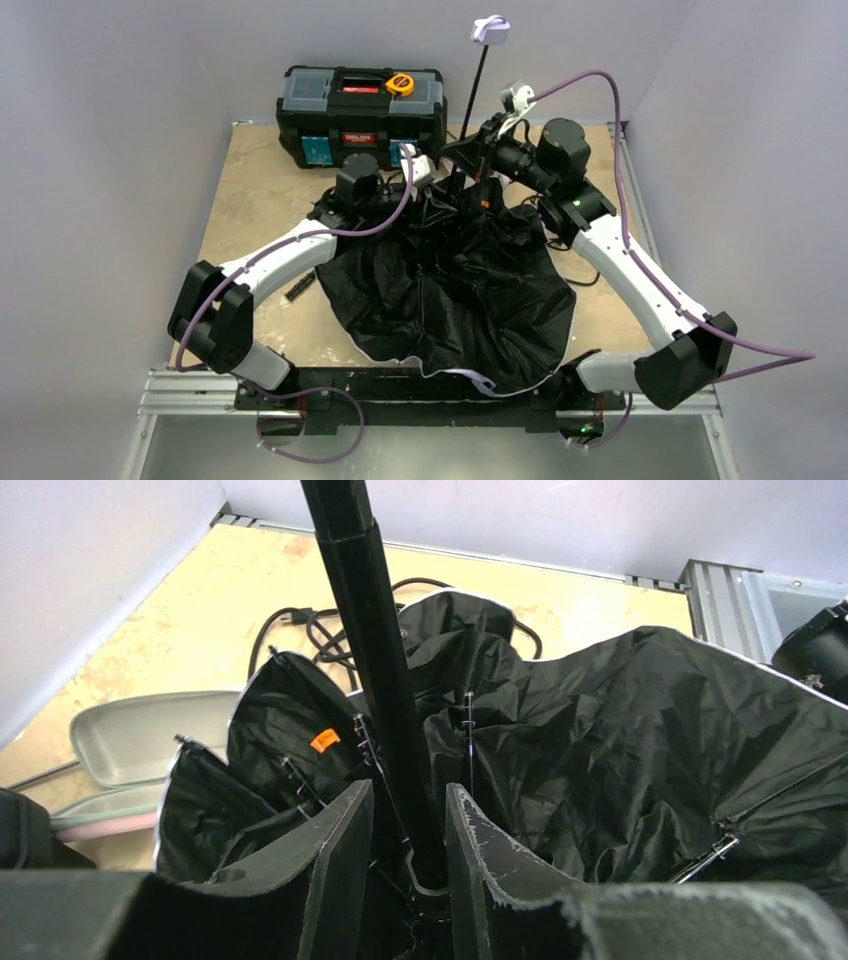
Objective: Open the umbrella
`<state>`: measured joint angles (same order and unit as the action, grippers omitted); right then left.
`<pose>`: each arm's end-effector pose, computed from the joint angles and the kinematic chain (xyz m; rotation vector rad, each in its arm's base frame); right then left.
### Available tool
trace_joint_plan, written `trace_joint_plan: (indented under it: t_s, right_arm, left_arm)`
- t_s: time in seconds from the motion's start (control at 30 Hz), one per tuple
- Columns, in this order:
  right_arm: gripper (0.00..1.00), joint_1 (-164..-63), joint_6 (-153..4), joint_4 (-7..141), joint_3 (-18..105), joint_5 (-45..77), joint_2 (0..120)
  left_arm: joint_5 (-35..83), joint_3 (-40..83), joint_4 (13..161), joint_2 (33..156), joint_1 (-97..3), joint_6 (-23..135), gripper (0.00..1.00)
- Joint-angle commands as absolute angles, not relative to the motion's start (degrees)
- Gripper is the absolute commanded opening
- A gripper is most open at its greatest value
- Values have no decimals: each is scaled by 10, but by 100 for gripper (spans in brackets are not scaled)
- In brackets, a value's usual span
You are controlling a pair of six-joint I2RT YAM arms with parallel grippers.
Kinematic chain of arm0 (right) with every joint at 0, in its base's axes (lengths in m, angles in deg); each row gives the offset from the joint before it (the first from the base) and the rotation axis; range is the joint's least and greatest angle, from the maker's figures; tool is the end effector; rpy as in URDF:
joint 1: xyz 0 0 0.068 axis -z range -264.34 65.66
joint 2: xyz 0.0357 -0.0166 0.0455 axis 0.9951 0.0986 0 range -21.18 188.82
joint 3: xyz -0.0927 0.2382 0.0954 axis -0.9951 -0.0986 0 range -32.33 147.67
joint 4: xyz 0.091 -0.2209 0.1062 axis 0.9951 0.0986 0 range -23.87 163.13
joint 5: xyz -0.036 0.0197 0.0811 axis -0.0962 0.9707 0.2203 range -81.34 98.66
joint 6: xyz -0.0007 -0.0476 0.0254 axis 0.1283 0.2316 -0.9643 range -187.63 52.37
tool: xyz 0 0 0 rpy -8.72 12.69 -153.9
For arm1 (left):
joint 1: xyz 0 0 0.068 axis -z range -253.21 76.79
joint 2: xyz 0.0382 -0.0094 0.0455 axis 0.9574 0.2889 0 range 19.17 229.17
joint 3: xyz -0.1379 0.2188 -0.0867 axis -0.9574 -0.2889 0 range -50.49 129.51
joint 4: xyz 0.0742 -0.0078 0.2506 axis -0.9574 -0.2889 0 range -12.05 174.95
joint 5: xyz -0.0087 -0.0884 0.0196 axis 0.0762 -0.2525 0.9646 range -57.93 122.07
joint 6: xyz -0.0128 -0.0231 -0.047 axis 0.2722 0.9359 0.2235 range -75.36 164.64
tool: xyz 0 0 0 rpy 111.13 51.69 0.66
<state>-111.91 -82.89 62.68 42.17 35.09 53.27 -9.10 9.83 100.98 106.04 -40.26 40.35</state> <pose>0.2586 0.1529 0.4344 -0.5489 1.4945 0.9373 0.2816 -0.2105 0.3029 1.0650 1.4680 -0.9860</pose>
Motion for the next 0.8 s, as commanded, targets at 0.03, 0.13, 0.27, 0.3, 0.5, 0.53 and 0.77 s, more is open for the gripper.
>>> trace_joint_plan:
  t_s: [0.03, 0.13, 0.27, 0.3, 0.5, 0.53, 0.77]
  right_arm:
    - [0, -1120, -889, 444, 543, 361, 485]
    - [0, -1119, -876, 431, 546, 357, 483]
    - [0, -1119, -841, 420, 542, 350, 483]
    - [0, -1120, -839, 414, 540, 344, 482]
    - [0, -1119, -842, 364, 550, 323, 491]
    - [0, -1119, -850, 358, 555, 321, 493]
    - [0, -1119, -874, 341, 574, 314, 495]
  left_arm:
    - [-39, 83, 808, 1120, -427, 353, 32]
    - [-20, 110, 746, 1126, -442, 341, 32]
    - [3, 142, 644, 1113, -471, 297, 32]
    - [13, 145, 625, 1106, -477, 278, 32]
    - [38, 125, 561, 1077, -496, 173, 35]
    - [36, 119, 558, 1077, -497, 155, 35]
    - [61, 115, 559, 1102, -499, 119, 27]
